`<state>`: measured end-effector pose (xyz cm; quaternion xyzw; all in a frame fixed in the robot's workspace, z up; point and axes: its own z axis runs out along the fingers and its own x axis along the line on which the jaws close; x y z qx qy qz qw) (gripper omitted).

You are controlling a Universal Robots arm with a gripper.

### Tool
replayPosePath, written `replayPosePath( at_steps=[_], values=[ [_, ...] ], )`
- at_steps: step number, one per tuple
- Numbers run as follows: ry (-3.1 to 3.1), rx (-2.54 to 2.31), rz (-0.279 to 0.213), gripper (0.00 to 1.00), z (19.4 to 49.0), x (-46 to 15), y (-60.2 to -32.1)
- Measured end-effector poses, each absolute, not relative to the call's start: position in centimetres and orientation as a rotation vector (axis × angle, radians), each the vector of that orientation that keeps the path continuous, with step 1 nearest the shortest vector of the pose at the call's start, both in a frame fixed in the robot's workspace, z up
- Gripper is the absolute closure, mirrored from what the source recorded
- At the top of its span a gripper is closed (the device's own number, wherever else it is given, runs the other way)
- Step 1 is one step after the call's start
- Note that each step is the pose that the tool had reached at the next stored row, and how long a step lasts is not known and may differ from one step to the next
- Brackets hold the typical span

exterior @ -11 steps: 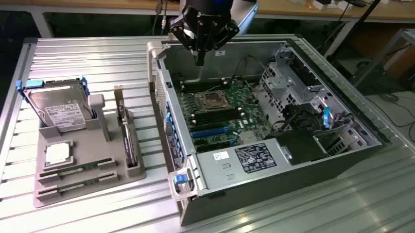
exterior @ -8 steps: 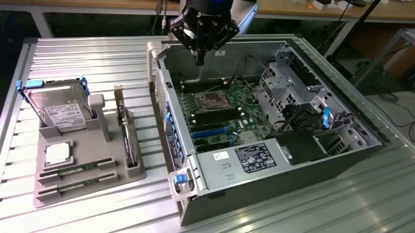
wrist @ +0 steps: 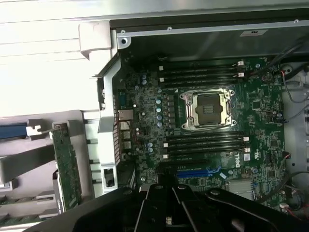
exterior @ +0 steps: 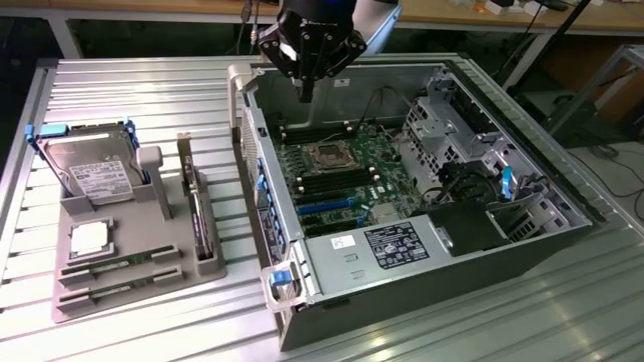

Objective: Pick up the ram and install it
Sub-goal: 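Reach for the ram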

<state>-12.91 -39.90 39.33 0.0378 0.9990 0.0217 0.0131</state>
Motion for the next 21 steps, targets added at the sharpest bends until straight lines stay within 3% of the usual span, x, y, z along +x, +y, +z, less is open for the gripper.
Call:
replayPosePath(
  at_steps=[21],
  values=[
    [3.113, 0.111, 0.068, 0.89, 39.3, -22.7, -40.1]
  ],
)
